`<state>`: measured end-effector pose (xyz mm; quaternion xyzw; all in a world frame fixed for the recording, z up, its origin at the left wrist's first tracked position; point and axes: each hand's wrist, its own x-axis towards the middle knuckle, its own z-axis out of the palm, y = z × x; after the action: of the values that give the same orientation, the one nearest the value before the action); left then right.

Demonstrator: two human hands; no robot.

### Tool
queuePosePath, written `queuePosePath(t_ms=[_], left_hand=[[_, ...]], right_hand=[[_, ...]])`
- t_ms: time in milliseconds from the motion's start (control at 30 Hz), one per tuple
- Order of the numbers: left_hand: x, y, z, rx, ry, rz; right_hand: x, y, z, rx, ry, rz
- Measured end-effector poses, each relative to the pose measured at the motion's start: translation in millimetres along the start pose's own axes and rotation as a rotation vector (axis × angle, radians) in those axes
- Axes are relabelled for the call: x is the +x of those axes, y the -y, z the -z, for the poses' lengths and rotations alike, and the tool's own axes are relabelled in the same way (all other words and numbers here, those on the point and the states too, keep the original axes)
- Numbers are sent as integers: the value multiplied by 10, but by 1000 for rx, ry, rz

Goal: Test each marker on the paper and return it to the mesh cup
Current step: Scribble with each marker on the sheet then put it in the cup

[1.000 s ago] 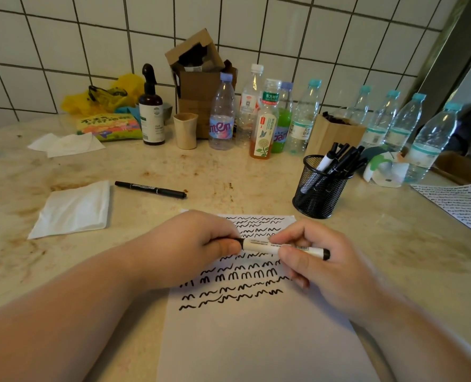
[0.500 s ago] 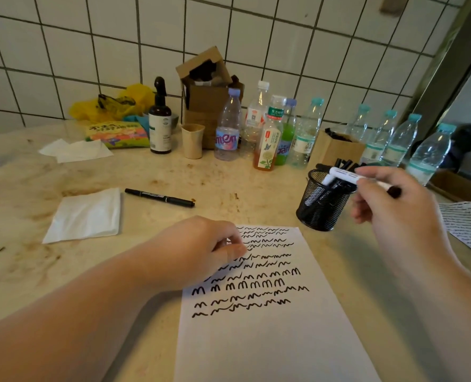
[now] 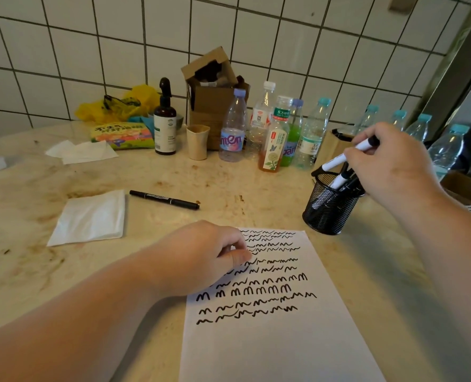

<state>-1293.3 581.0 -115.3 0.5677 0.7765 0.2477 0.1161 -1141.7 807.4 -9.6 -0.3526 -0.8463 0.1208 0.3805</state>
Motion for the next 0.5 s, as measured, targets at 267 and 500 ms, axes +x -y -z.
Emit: queuePosePath(t_ms=[267,500], left_hand=[[7,3,-1,18,-3,-5],[1,-10,21,15,-3,10]], right_hand=[[19,-1,-59,-33,-35,-31],[95,-22,-204,-195,38,-69]])
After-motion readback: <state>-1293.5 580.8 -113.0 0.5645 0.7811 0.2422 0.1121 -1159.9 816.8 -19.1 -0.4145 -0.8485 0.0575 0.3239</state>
